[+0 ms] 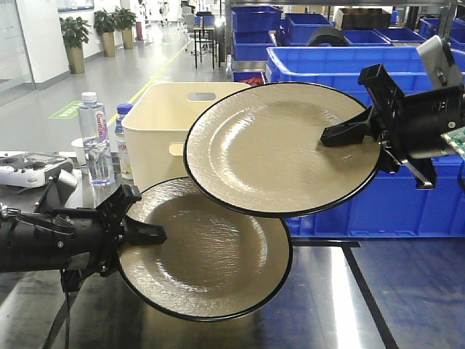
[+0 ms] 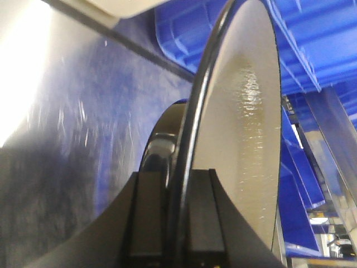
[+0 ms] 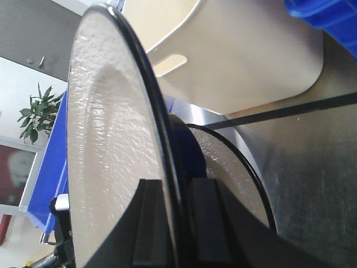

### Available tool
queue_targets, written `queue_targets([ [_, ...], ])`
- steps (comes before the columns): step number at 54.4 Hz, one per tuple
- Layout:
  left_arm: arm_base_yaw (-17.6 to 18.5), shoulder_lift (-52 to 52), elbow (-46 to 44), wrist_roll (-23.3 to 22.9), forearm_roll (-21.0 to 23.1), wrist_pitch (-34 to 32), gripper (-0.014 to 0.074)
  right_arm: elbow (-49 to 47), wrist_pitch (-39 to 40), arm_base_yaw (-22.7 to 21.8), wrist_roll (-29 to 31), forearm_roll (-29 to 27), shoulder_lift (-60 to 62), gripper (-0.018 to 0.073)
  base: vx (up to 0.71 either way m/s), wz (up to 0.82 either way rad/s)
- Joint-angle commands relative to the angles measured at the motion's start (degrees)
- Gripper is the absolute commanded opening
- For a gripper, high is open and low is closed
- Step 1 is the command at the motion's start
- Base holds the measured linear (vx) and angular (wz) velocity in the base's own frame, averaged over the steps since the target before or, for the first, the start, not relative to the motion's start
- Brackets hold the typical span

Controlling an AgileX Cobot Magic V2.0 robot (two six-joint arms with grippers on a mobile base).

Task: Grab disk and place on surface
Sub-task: 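Lower the left gripper's plate onto the table and release it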

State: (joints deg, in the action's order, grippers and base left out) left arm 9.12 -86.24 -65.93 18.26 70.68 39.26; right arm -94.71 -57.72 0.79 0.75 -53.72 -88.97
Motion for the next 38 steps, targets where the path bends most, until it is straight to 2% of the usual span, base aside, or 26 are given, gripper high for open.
queue_targets([
  [1, 0.2, 2.7, -2.1, -0.8, 5.6, -0.7, -0.0001, -2.6, 4.1, -0.2, 0.0, -6.1, 2.8, -0.0008, 0.12, 0.01],
  [38, 0.2, 2.7, -2.1, -0.8, 5.6, -0.7, 0.0000, -2.6, 4.1, -0.2, 0.0, -6.1, 2.8, -0.0008, 0.04, 0.00],
])
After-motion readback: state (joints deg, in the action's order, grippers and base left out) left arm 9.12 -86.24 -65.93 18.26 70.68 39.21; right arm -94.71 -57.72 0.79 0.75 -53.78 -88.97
